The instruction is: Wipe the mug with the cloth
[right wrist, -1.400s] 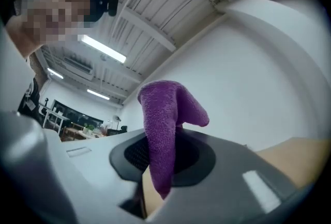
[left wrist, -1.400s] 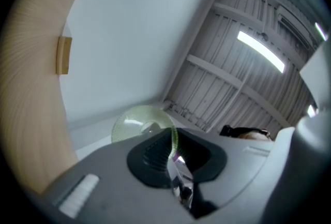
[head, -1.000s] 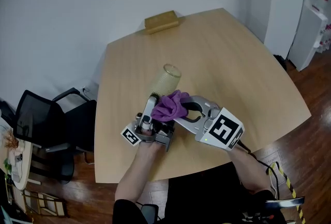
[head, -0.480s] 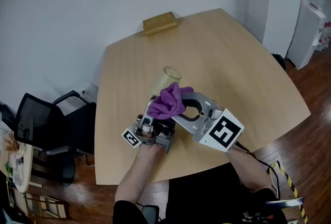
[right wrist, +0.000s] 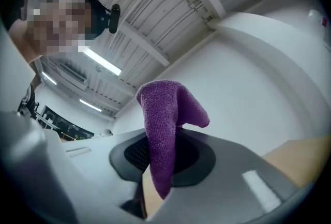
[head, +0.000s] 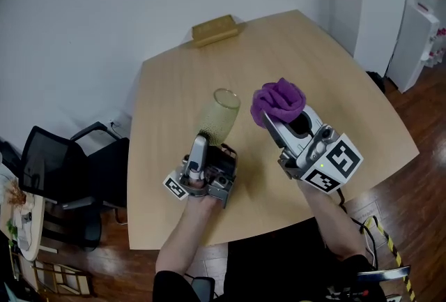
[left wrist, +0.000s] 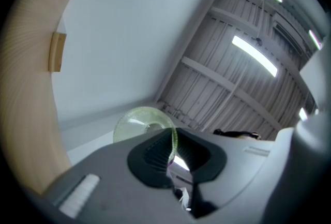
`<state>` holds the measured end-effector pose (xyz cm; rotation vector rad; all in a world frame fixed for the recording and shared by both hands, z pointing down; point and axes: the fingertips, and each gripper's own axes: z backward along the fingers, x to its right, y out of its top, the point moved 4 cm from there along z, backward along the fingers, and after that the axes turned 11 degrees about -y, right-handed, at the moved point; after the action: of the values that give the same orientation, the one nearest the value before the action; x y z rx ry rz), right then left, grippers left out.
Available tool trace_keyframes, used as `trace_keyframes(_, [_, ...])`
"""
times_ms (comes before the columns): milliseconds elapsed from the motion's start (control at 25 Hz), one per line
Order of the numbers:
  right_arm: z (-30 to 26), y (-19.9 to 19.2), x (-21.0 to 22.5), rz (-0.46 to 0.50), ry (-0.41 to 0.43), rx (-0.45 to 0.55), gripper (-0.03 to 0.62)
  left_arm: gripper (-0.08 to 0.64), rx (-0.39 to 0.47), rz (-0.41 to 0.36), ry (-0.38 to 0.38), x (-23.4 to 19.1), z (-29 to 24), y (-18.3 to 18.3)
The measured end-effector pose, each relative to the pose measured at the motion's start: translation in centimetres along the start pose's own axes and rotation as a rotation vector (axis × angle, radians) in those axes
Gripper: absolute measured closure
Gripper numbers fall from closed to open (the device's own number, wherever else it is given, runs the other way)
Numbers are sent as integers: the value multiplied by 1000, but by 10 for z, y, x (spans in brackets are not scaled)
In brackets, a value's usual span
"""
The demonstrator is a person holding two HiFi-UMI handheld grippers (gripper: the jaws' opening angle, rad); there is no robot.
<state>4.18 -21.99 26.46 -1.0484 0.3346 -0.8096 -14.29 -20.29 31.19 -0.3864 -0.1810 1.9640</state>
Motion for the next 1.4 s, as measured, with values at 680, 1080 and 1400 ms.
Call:
trace_keyframes(680, [7,-55,13,-561,166,-199,534,515,-161,-92,8,0,-4,-8])
trace_keyframes(1080, [12,-84,15,-1518,377,-51,535,512,-412,-136,-44,9,-20,-44])
trace_keyframes(1400, [19,-124,-7,-1459,287,-312,537,514,-495,-117,-97,15,-23,-62])
